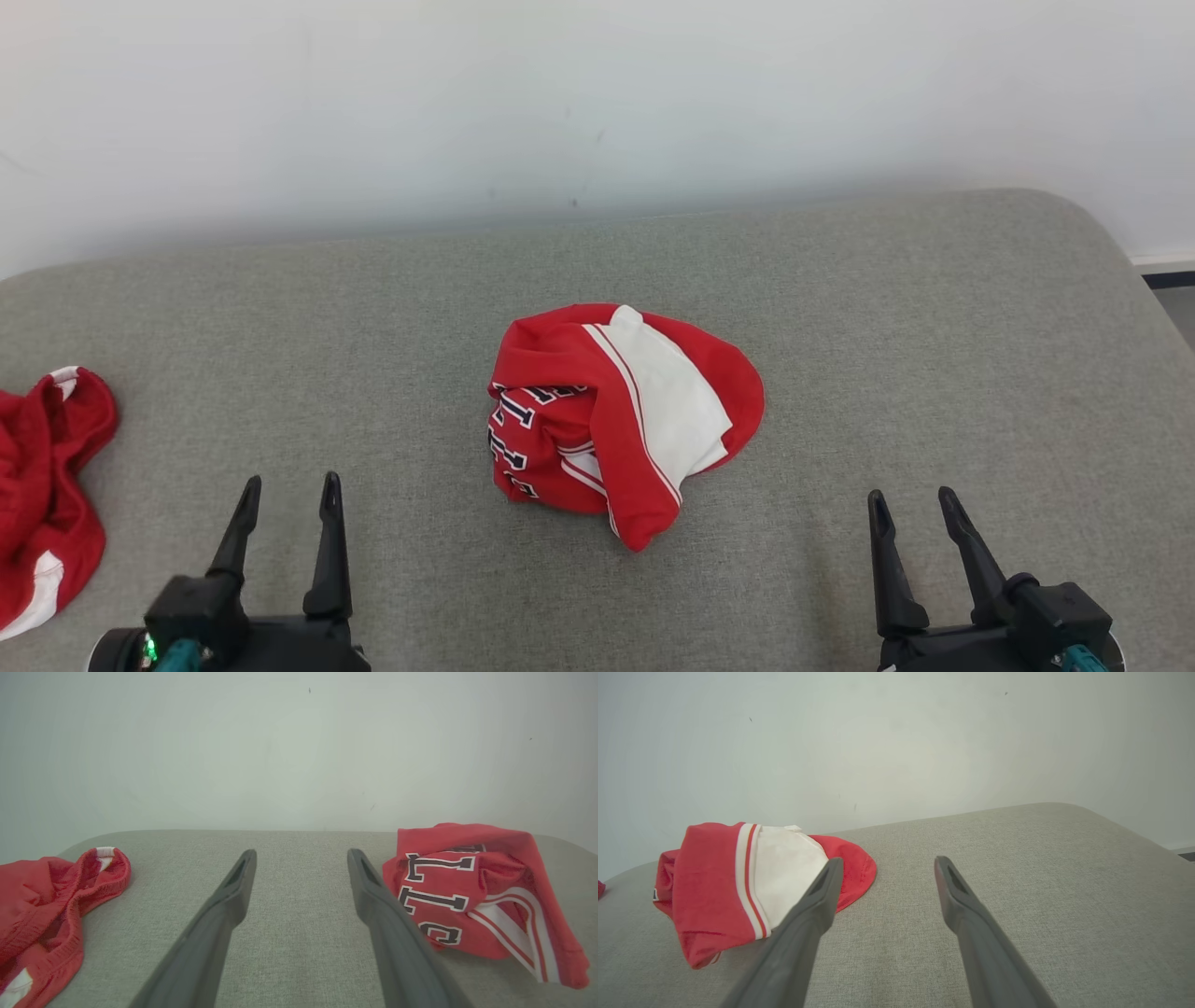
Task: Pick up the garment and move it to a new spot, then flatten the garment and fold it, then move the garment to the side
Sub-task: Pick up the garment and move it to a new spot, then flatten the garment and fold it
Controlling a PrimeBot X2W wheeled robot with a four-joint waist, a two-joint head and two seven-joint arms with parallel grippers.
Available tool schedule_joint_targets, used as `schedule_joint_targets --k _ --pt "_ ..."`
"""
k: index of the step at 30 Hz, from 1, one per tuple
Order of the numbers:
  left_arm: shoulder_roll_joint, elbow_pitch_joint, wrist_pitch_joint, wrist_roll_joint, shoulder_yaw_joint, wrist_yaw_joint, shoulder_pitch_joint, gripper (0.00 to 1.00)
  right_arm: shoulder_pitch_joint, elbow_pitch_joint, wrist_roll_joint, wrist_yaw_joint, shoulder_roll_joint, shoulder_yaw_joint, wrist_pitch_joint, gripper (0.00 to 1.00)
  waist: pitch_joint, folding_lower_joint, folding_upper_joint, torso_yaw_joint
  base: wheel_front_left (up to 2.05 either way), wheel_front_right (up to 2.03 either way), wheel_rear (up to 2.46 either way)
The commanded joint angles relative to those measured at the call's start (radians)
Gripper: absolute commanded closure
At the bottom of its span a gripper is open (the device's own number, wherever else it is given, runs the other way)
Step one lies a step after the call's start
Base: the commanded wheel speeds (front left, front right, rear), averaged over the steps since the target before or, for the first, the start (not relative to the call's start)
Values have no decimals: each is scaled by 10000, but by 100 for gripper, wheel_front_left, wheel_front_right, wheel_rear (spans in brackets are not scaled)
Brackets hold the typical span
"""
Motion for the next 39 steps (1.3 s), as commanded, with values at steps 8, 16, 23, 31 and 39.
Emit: schedule_joint_targets --k 8,16,23,31,39 --pt "-829 -870 -28 1171 737 -498 1253 0 147 79 -102 -21 7 73 -11 0 -110 1 -1 207 0 0 0" --pt "-1389 -818 -29 1875 1622 -1444 1804 0 190 118 -55 -21 7 104 -11 0 -101 1 -1 368 0 0 0" --pt "-1657 -985 -29 2256 2310 -1813 1983 0 198 151 -9 -21 9 111 -11 0 -83 1 -1 493 0 0 0" --pt "-1888 -1241 -29 2805 2252 -1956 2280 0 284 220 -18 -21 7 171 -11 0 -149 1 -1 628 0 0 0" --pt "-1992 -1149 -29 2999 2265 -1985 2290 0 293 314 -70 -22 6 195 -11 0 -183 1 -1 698 0 0 0"
